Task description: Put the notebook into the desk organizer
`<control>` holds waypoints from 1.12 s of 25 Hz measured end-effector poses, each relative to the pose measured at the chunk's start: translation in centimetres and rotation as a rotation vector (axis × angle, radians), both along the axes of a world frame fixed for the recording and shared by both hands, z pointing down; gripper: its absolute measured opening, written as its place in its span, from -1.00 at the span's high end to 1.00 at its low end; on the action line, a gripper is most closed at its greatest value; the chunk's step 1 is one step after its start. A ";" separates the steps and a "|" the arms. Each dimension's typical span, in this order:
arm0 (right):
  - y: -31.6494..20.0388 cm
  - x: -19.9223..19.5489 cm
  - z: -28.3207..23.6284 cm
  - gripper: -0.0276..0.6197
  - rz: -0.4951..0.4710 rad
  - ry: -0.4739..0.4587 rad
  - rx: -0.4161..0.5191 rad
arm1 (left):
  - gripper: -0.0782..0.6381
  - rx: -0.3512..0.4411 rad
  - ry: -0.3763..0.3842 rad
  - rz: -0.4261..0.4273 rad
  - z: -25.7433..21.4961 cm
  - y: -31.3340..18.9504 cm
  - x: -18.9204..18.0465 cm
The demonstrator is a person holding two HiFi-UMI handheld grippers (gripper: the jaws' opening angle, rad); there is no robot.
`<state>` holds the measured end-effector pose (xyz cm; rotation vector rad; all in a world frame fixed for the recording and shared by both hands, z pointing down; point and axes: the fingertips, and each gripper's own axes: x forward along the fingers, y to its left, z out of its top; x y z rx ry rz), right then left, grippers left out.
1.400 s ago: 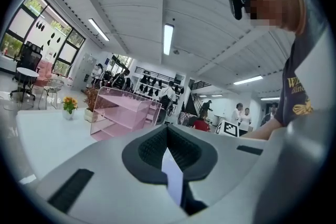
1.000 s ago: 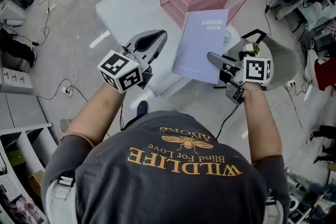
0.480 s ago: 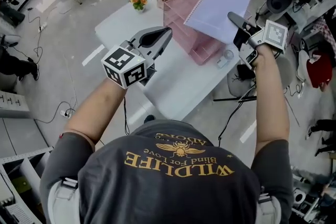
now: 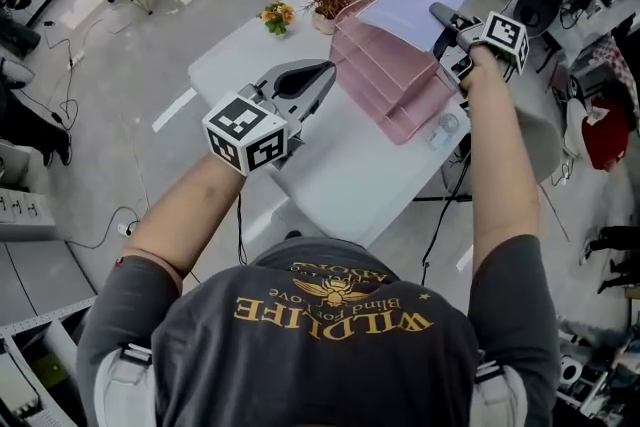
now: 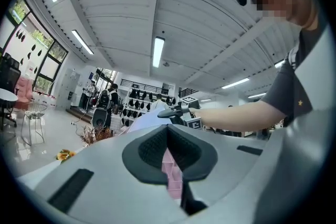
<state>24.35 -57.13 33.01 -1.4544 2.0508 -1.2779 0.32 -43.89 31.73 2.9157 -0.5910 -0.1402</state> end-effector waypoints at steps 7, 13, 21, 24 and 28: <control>-2.0 0.3 5.8 0.81 0.059 0.029 -0.158 | 0.79 -0.028 -0.001 -0.007 0.8 -2.0 -2.2; -2.5 0.5 7.8 0.69 0.038 0.409 -0.300 | 0.79 -0.045 -0.002 -0.002 1.5 -2.8 -3.1; -1.8 1.2 11.3 0.40 -0.021 0.854 -0.510 | 0.79 -0.055 0.000 0.019 1.5 -3.1 -3.3; -1.8 1.5 11.7 0.30 -0.022 0.924 -0.533 | 0.79 -0.062 0.000 0.020 1.8 -3.5 -3.4; -1.8 2.4 11.2 -0.17 0.009 1.026 -0.540 | 0.79 -0.070 0.003 0.025 1.9 -3.6 -3.5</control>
